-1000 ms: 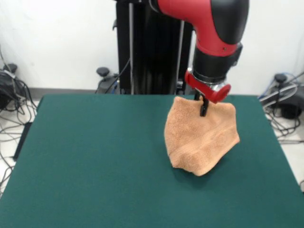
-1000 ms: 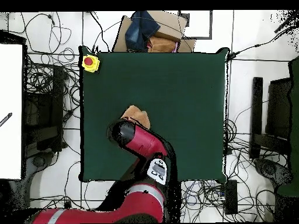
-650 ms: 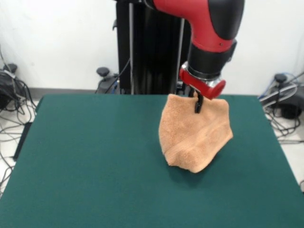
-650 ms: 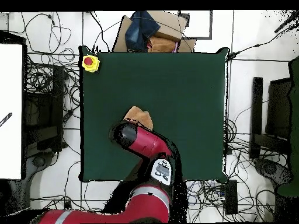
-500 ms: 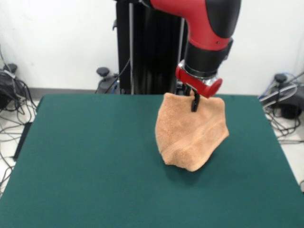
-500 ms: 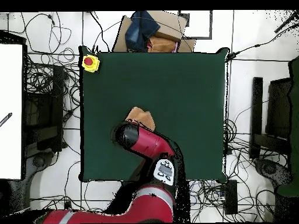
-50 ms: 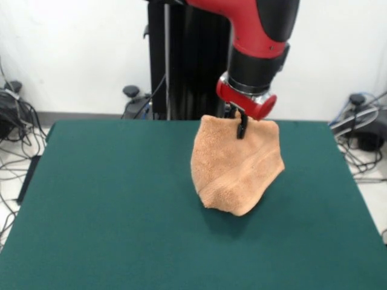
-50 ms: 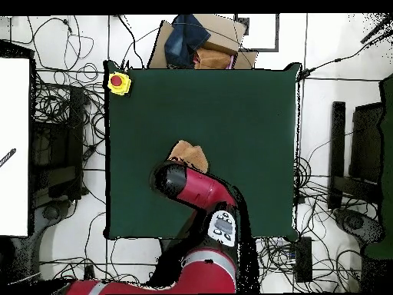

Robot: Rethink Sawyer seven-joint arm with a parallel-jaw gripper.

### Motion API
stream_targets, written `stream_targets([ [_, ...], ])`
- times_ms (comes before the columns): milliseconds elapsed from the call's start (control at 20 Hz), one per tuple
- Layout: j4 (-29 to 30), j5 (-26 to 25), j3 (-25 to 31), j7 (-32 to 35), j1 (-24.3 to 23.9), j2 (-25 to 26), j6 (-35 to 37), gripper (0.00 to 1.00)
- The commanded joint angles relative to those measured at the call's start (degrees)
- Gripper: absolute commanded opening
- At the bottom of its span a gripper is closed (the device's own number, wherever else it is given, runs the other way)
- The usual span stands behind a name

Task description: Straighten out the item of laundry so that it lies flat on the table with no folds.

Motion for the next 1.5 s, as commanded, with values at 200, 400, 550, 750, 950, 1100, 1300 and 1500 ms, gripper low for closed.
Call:
stream_targets([
  [200,2.81,-2.13,2.84,5.79,1.67,-6.17,5.79,0.00],
  [400,2.64,-2.20,1.82,6.07,2.47,-7.40,7.51,0.00],
  [550,2.35,-2.38,1.21,6.03,2.79,-8.06,8.92,0.00],
  [750,2.33,-2.41,2.20,5.65,1.83,-7.31,6.20,0.00],
  [950,2.36,-1.98,3.65,6.07,0.90,-5.14,2.78,0.00],
  [1100,1.63,-2.05,3.68,6.11,0.93,-4.24,2.06,0.00],
  [1300,0.28,-3.47,2.27,5.61,1.73,-3.93,-0.74,0.00],
  [1500,-0.93,-5.23,0.68,5.97,2.79,-2.75,-6.07,0.00],
])
